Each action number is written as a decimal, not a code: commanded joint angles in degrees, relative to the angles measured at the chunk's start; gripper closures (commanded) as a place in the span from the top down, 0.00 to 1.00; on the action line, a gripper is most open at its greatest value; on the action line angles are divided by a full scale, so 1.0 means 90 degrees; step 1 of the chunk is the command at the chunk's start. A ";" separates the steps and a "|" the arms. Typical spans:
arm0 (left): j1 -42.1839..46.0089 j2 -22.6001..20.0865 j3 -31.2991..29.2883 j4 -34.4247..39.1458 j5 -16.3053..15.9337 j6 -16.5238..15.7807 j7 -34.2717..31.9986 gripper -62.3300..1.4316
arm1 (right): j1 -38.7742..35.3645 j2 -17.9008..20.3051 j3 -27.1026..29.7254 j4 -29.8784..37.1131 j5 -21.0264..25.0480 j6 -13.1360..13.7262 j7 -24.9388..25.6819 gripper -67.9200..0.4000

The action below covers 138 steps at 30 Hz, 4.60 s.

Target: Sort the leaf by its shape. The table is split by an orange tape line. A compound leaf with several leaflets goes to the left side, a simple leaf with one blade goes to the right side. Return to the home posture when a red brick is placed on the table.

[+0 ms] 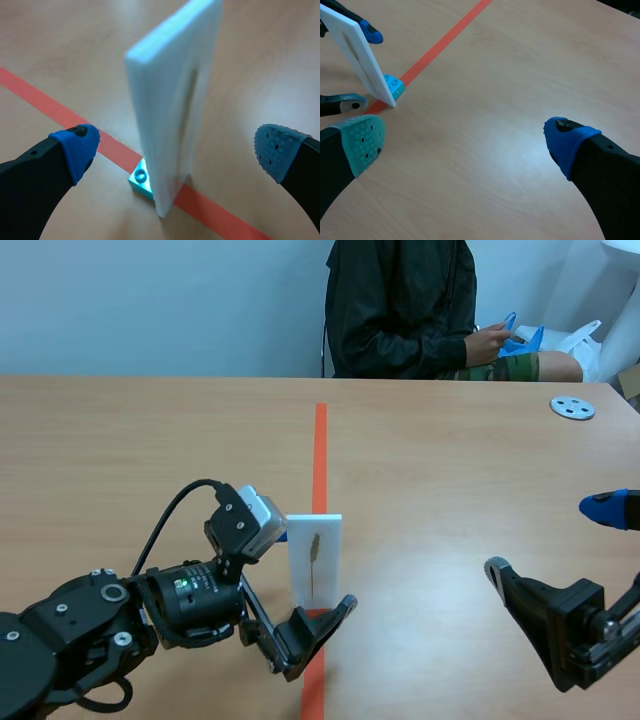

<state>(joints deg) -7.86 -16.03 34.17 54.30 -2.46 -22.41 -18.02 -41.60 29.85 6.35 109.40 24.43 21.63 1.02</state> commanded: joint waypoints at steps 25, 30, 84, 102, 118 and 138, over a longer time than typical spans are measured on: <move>-0.0063 0.0015 -0.0007 -0.0204 0.0185 0.0027 -0.0406 0.23 | 0.0073 -0.0002 0.0066 0.0078 0.0044 -0.0024 0.0087 1.00; -0.0063 0.0015 -0.0007 -0.0199 0.0185 0.0027 -0.0406 0.07 | 0.0073 -0.0002 0.0066 0.0078 0.0044 -0.0024 0.0087 1.00; -0.0826 -0.1503 -0.3162 -0.1282 -0.3606 0.1576 0.0697 0.07 | 0.0073 -0.0005 0.0066 0.0078 0.0044 -0.0024 0.0068 1.00; -0.1049 -0.1372 -0.2773 -0.2504 -0.3585 0.1571 -0.0165 0.09 | 0.0073 -0.0002 0.0066 0.0078 0.0046 -0.0022 0.0068 1.00; -0.1015 -0.1292 -0.2297 -0.2504 -0.3463 0.1571 -0.0063 0.17 | 0.0073 -0.0002 0.0066 0.0078 0.0046 -0.0022 0.0066 1.00; -0.0811 -0.1710 -0.2305 -0.1911 -0.3434 0.1576 -0.0017 0.59 | 0.0073 -0.0002 0.0066 0.0078 0.0046 -0.0019 0.0022 1.00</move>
<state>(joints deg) -15.05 -30.15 13.91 35.27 -33.26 -8.12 -17.43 -41.60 29.85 6.35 109.40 24.43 21.63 0.56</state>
